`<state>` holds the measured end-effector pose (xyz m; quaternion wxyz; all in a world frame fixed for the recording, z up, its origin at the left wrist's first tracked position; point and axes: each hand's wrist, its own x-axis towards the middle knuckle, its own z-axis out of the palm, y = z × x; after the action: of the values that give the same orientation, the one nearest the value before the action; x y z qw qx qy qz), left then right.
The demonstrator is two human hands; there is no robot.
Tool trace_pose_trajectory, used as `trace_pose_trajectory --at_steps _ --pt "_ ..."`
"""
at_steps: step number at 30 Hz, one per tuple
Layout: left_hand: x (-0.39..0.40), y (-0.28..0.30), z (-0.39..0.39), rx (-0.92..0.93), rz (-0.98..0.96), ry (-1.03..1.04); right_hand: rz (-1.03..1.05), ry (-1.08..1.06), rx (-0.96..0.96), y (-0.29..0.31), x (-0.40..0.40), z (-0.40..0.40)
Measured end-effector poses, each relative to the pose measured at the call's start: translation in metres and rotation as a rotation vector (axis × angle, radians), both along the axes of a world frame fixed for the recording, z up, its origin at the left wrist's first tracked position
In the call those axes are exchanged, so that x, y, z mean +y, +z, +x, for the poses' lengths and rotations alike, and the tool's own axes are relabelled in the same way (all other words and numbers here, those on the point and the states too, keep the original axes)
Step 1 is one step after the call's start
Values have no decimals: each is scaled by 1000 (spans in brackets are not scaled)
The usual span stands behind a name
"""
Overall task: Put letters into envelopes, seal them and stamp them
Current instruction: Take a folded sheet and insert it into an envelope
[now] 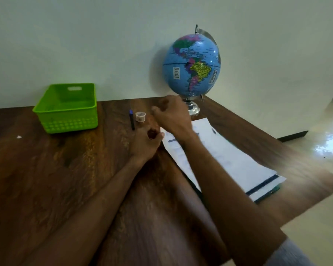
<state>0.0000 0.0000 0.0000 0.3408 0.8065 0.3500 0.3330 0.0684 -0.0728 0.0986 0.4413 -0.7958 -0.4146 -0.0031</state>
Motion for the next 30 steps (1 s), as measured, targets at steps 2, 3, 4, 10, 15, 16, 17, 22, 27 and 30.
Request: trace_pose_trajectory --at_steps 2,3,4,10,15,16,17,22,27,30 --pt "3 3 6 -99 -4 -9 -162 -41 -4 4 -26 40" --pt "0 0 5 -117 -25 -16 -226 -76 6 2 -39 58" --pt "1 -2 6 -158 -27 -20 -279 -104 2 -2 -52 73" --pt "-3 1 2 -403 -61 -74 -285 -151 46 -48 -102 123" --pt "3 4 -8 -502 -177 -33 -186 -76 164 -55 -103 126" --pt "6 4 -11 -514 -203 -4 -150 -47 196 -55 -102 125" --pt "9 5 -16 -526 -224 27 -109 -16 236 -54 -102 123" --pt "30 22 -61 -577 -424 100 35 161 537 -45 -85 91" --pt "40 42 -142 -634 -620 -1 102 357 792 -47 -41 25" --pt "46 47 -197 -611 -597 7 119 484 855 -52 -17 -17"
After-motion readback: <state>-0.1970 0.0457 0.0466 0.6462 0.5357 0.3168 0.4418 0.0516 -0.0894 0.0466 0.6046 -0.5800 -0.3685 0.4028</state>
